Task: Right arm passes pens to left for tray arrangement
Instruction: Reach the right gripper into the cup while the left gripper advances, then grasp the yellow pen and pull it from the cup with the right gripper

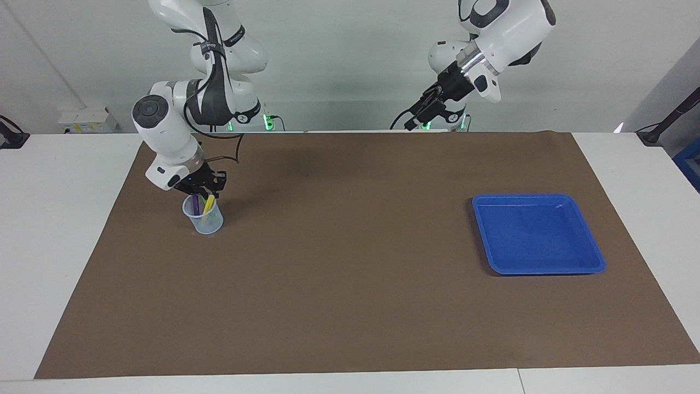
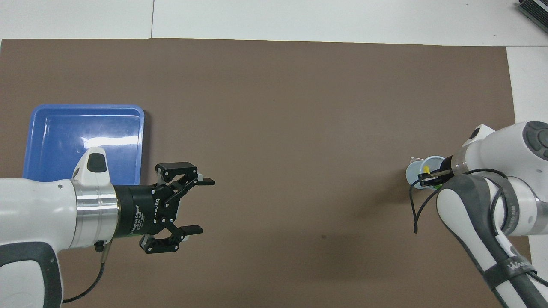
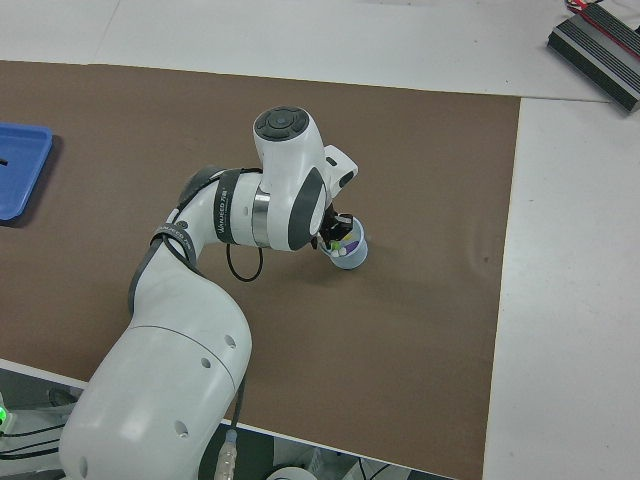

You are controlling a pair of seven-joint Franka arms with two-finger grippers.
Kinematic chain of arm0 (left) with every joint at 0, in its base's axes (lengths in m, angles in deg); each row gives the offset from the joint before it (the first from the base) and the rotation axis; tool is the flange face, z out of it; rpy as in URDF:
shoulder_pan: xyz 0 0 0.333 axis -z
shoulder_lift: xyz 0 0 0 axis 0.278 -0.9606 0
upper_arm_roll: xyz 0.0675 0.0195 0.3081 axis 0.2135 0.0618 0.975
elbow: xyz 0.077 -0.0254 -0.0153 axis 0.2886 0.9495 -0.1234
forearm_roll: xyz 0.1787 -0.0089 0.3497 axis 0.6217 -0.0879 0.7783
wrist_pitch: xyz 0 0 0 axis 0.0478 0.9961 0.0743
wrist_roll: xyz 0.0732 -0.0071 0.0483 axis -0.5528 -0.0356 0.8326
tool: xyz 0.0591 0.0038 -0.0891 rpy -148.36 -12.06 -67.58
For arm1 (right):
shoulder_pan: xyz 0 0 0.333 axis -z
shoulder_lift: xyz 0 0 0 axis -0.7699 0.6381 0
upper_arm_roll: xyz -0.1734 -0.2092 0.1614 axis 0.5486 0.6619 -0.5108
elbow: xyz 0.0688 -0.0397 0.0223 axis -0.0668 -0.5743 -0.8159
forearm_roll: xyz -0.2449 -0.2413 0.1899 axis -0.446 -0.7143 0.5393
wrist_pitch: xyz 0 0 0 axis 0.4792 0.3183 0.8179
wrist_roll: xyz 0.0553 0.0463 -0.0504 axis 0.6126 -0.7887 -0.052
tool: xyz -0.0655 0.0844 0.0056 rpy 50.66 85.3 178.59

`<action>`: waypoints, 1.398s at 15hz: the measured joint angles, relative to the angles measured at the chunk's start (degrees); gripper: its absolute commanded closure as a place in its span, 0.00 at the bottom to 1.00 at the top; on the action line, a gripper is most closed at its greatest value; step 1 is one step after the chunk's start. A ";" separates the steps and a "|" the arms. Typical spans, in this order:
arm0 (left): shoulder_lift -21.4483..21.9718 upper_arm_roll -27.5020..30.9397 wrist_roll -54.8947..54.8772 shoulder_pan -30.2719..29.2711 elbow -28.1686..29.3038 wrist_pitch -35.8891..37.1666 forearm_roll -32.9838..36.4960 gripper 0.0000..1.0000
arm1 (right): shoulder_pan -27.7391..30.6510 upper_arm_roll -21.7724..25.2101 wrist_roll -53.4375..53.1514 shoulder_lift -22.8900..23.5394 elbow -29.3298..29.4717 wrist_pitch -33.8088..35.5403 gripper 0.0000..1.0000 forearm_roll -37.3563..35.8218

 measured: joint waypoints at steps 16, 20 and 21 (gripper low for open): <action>-0.51 0.45 3.33 3.82 3.81 -7.89 -4.77 0.00 | 3.74 0.26 5.82 -0.13 13.78 15.88 1.00 -2.73; -0.53 0.62 8.06 3.76 3.73 -8.42 -6.17 0.00 | 3.12 -0.47 6.00 -0.34 17.66 19.64 1.00 -2.65; -0.56 0.65 8.90 3.76 3.65 -8.52 -6.22 0.00 | 3.08 -0.81 6.02 -0.39 19.10 21.02 1.00 -1.95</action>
